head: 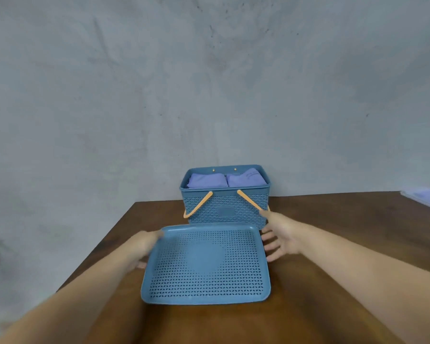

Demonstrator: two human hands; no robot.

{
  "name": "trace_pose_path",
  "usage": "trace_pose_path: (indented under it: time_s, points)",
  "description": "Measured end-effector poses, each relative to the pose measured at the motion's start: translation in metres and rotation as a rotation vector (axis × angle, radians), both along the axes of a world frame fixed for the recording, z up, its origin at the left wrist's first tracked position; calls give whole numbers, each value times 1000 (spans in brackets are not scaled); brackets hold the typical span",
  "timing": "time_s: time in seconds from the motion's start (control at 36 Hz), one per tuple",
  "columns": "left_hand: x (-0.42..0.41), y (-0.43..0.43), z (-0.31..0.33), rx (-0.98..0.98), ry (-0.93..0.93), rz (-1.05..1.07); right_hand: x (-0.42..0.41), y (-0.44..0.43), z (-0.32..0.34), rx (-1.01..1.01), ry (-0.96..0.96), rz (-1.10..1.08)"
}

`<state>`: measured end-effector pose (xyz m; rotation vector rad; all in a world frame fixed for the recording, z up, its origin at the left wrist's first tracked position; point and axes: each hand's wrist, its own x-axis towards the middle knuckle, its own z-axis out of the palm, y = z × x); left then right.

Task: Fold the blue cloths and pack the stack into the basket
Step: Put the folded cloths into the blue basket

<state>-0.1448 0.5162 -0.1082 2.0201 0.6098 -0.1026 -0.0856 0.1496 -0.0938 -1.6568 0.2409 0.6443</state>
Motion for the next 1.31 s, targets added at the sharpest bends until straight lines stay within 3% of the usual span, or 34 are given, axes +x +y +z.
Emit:
trace_pose_path:
  time_s: [0.33,0.44,0.53,0.72,0.92,1.31]
  points:
    - [9,-4,211,344,-593,-30,26,-16,191,18,-528,12]
    - [43,-18,249,443,-712,-15,66,-18,226,39,-627,-19]
    - [82,-17,261,367,-740,-19,98,-19,237,50,-686,-53]
    - [172,-6,239,94,-753,-50,153,-6,224,146,-706,-86]
    - [211,-14,171,13,-643,-134,190,-8,177,136,-700,-126]
    - [175,-26,74,-218,-774,-14,142,-25,91,142,-700,-139]
